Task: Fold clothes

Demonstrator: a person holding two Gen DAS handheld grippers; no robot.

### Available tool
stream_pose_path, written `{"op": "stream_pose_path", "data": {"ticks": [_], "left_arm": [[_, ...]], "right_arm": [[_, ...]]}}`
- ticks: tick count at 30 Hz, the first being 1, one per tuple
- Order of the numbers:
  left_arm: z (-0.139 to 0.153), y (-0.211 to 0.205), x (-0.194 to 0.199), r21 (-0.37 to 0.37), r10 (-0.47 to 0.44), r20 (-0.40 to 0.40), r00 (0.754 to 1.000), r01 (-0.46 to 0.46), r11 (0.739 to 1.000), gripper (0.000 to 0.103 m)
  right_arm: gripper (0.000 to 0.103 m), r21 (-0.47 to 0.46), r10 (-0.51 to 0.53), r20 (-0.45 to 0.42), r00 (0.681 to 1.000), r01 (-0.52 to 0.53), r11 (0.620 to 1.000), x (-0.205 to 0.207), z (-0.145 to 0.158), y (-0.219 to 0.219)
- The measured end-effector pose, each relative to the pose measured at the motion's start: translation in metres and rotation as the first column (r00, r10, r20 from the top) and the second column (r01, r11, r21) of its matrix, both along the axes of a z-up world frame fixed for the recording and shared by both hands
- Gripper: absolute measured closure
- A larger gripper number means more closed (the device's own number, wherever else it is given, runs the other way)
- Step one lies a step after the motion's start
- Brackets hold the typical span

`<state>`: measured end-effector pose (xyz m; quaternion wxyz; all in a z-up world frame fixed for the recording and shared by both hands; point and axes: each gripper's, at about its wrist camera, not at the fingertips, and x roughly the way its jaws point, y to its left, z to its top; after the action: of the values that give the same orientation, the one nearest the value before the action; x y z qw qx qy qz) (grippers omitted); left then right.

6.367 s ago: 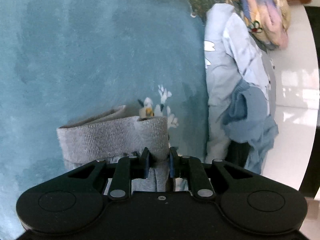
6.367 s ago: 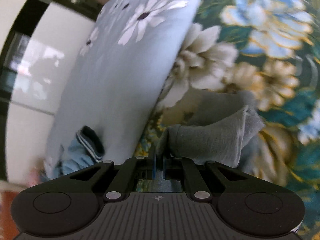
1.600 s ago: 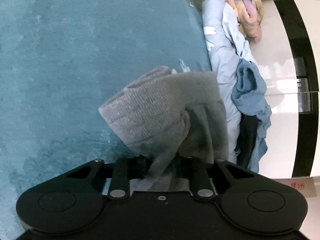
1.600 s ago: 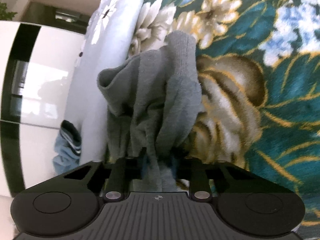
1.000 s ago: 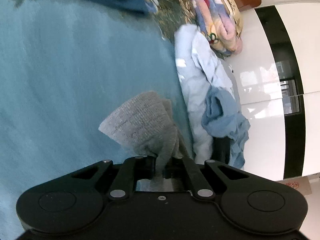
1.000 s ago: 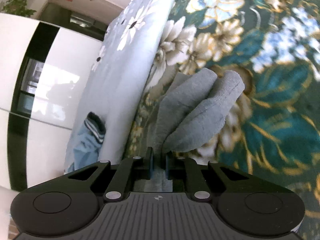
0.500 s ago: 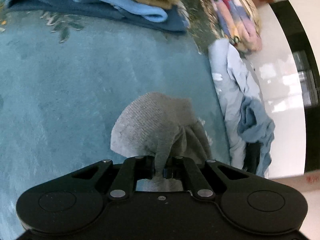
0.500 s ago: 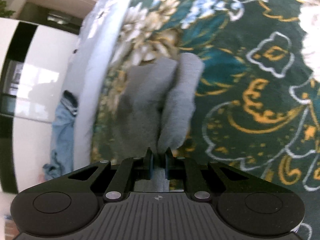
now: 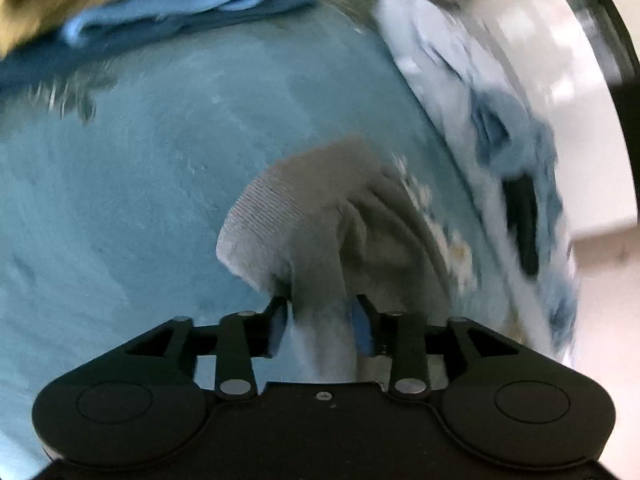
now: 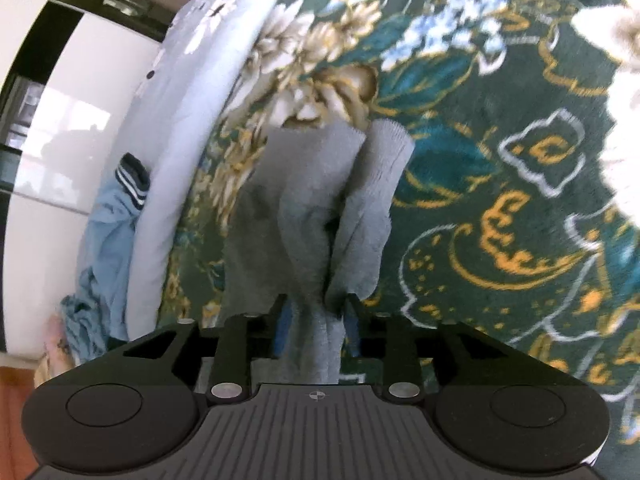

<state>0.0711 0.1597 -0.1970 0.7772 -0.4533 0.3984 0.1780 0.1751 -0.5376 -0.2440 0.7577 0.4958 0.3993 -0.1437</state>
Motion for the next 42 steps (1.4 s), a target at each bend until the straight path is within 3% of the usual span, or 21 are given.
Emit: {"op": "stream_pose_path", "data": {"ticks": [3,5,7,10,14,18,20,21,28,32,37,42], "left_arm": [[0.021,0.001,0.000,0.069,-0.117,-0.038,0.992,0.119,0.990,0.059],[0.029,0.012,0.013,0.121,-0.152,-0.037,0.988,0.155,0.980,0.051],[0.034,0.026,0.029,0.162,-0.177,-0.032,0.984,0.179,0.970,0.051],[0.026,0.047,0.065,0.195,-0.223,-0.022,0.974,0.223,0.955,0.046],[-0.003,0.064,0.107,0.183,-0.247,-0.075,0.966,0.257,0.949,0.046],[-0.023,0.069,0.129,0.094,-0.293,-0.042,0.955,0.295,0.951,0.052],[-0.024,0.065,0.134,0.072,-0.329,-0.018,0.944,0.330,0.941,0.076],[-0.024,0.063,0.136,0.062,-0.348,-0.004,0.938,0.347,0.936,0.079],[-0.018,0.062,0.135,0.005,-0.441,0.051,0.896,0.442,0.897,0.080],[-0.026,0.077,0.137,-0.058,-0.451,0.044,0.891,0.453,0.889,0.077],[-0.048,0.089,0.146,-0.135,-0.399,0.027,0.917,0.399,0.907,0.071],[-0.054,0.085,0.148,-0.180,-0.352,0.081,0.932,0.361,0.915,0.071]], "right_arm": [[0.071,-0.026,0.002,0.002,1.000,-0.002,1.000,-0.012,0.018,-0.006],[0.067,-0.041,0.025,0.010,1.000,-0.024,0.999,-0.015,0.029,-0.006],[0.063,-0.052,0.081,0.018,0.997,-0.080,0.995,-0.013,0.038,0.001],[0.062,-0.073,0.174,0.011,0.985,-0.173,0.982,-0.001,0.042,0.018],[0.061,-0.038,0.240,0.013,0.971,-0.239,0.970,0.019,0.038,0.041],[0.056,-0.033,0.324,0.006,0.946,-0.323,0.946,0.035,0.037,0.065],[0.056,-0.042,0.360,-0.002,0.933,-0.360,0.932,0.040,0.038,0.074],[0.056,-0.040,0.370,-0.004,0.929,-0.370,0.928,0.042,0.038,0.078],[0.052,-0.027,0.389,-0.020,0.921,-0.390,0.921,0.043,0.035,0.087],[0.051,-0.021,0.395,-0.033,0.918,-0.396,0.918,0.042,0.031,0.089],[0.051,-0.003,0.393,-0.048,0.918,-0.394,0.919,0.041,0.025,0.095],[0.050,-0.011,0.416,-0.059,0.907,-0.418,0.909,0.045,0.024,0.101]]}}
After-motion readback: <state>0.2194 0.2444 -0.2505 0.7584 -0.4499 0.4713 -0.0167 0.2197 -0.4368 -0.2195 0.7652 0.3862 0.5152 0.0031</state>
